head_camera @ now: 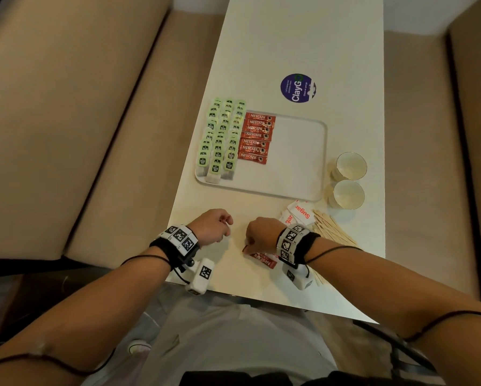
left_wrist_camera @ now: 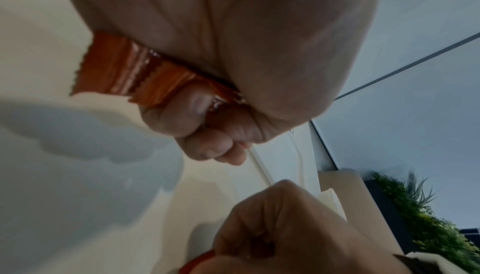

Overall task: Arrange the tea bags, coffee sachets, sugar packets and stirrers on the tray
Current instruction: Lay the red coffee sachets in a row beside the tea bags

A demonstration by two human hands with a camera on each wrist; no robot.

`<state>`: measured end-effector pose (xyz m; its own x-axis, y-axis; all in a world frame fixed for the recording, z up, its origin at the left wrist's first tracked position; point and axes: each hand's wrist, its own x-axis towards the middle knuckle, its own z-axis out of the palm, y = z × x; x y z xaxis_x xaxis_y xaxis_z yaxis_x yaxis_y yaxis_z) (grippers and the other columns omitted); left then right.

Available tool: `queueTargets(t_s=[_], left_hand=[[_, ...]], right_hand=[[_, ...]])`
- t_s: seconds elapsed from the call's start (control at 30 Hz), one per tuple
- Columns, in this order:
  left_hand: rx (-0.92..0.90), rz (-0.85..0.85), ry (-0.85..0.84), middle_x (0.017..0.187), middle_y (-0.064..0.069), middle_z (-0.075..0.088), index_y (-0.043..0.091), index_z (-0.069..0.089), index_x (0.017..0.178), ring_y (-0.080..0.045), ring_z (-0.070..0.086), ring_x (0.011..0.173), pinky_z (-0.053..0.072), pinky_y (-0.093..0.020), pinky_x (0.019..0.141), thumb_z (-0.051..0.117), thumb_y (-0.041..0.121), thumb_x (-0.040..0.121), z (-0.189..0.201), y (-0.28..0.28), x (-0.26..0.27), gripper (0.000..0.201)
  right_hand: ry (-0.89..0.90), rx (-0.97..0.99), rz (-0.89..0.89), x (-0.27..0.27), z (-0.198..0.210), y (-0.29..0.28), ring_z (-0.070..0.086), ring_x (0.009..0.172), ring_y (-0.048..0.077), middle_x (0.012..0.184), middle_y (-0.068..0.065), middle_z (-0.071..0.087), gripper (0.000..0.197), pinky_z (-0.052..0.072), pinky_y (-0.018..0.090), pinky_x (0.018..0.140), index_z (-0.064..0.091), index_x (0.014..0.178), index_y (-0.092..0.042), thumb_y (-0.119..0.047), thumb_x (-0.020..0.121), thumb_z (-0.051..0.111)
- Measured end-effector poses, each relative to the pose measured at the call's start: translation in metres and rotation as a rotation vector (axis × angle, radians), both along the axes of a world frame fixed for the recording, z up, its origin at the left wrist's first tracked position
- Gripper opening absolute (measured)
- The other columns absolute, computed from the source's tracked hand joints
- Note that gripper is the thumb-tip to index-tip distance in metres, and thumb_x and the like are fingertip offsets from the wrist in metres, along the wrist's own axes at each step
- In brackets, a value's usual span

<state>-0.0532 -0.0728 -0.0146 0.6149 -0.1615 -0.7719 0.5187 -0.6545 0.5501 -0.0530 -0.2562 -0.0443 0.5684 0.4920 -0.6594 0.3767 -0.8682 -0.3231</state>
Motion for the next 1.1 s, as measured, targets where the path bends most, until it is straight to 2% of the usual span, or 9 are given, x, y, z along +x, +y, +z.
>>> queueTargets(t_s=[0.07, 0.17, 0.23, 0.33, 0.47, 0.63, 0.77, 0.97, 1.1], left_hand=[[-0.009, 0.001, -0.032, 0.085, -0.001, 0.058, 0.014, 0.061, 0.103, -0.014, 0.048, 0.058, 0.035, -0.019, 0.044, 0.058, 0.005, 0.088, 0.001, 0.003, 0.003, 0.018], [-0.037, 0.032, -0.072, 0.085, 0.001, 0.056, 0.013, 0.063, 0.107, -0.011, 0.046, 0.056, 0.036, -0.017, 0.045, 0.064, 0.006, 0.087, 0.001, 0.007, 0.007, 0.021], [-0.059, 0.030, -0.108, 0.088, 0.001, 0.058, 0.014, 0.065, 0.111, -0.007, 0.048, 0.059, 0.038, -0.017, 0.052, 0.068, 0.009, 0.087, 0.002, 0.010, 0.011, 0.025], [-0.118, 0.041, -0.133, 0.087, 0.002, 0.063, 0.017, 0.067, 0.112, 0.000, 0.051, 0.056, 0.040, -0.016, 0.056, 0.072, 0.013, 0.086, 0.002, 0.014, 0.015, 0.026], [-0.188, 0.041, -0.153, 0.087, 0.005, 0.069, 0.016, 0.071, 0.112, 0.002, 0.057, 0.060, 0.041, -0.016, 0.061, 0.075, 0.017, 0.087, 0.005, 0.021, 0.022, 0.026], [-0.162, 0.056, -0.254, 0.061, 0.013, 0.054, 0.018, 0.073, 0.106, 0.002, 0.046, 0.046, 0.034, -0.014, 0.047, 0.070, 0.019, 0.093, 0.019, 0.029, 0.034, 0.013], [-0.202, 0.132, -0.291, 0.056, 0.009, 0.048, 0.020, 0.070, 0.105, 0.000, 0.037, 0.035, 0.028, -0.012, 0.034, 0.066, 0.024, 0.096, 0.033, 0.030, 0.044, 0.011], [-0.218, 0.222, -0.309, 0.046, 0.019, 0.052, 0.021, 0.072, 0.099, -0.002, 0.040, 0.044, 0.030, -0.013, 0.039, 0.068, 0.025, 0.096, 0.039, 0.033, 0.061, 0.007], [-0.208, 0.218, -0.333, 0.042, 0.022, 0.051, 0.014, 0.070, 0.101, 0.001, 0.045, 0.043, 0.031, -0.011, 0.040, 0.066, 0.021, 0.097, 0.045, 0.028, 0.069, 0.009]], right_hand=[[-0.017, 0.047, -0.073, 0.007, 0.004, -0.002, 0.060, 0.063, 0.020, 0.061, -0.005, 0.060, 0.037, 0.040, 0.025, 0.054, 0.063, 0.067, -0.019, -0.049, 0.088, 0.070], [-0.048, 0.129, -0.176, 0.020, 0.014, -0.003, 0.056, 0.065, 0.015, 0.071, -0.005, 0.062, 0.034, 0.042, 0.028, 0.059, 0.062, 0.075, -0.020, -0.049, 0.093, 0.065], [-0.052, 0.206, -0.274, 0.028, 0.017, -0.003, 0.054, 0.066, 0.013, 0.075, -0.006, 0.061, 0.027, 0.044, 0.030, 0.063, 0.060, 0.078, -0.022, -0.045, 0.094, 0.064], [-0.032, 0.299, -0.430, 0.038, 0.023, -0.002, 0.061, 0.073, 0.012, 0.086, -0.005, 0.068, 0.019, 0.049, 0.028, 0.067, 0.066, 0.093, -0.021, -0.039, 0.095, 0.064], [0.021, 0.471, -0.638, 0.042, 0.037, 0.000, 0.066, 0.065, 0.009, 0.081, -0.004, 0.075, 0.014, 0.053, 0.023, 0.064, 0.068, 0.097, -0.019, -0.031, 0.099, 0.063], [0.041, 0.632, -0.789, 0.042, 0.043, 0.000, 0.067, 0.069, 0.010, 0.084, -0.002, 0.076, 0.010, 0.058, 0.030, 0.075, 0.069, 0.104, -0.018, -0.023, 0.102, 0.060], [0.056, 0.709, -0.882, 0.043, 0.046, -0.002, 0.067, 0.068, 0.007, 0.086, 0.000, 0.077, 0.012, 0.055, 0.020, 0.069, 0.071, 0.104, -0.015, -0.020, 0.102, 0.060], [0.123, 0.733, -0.996, 0.047, 0.048, -0.002, 0.064, 0.059, 0.011, 0.084, 0.003, 0.079, 0.014, 0.050, 0.019, 0.059, 0.075, 0.103, -0.013, -0.019, 0.101, 0.063], [0.050, 0.731, -1.119, 0.050, 0.048, -0.004, 0.062, 0.058, 0.003, 0.077, 0.000, 0.076, 0.012, 0.048, 0.017, 0.055, 0.078, 0.095, -0.015, -0.025, 0.095, 0.072]])
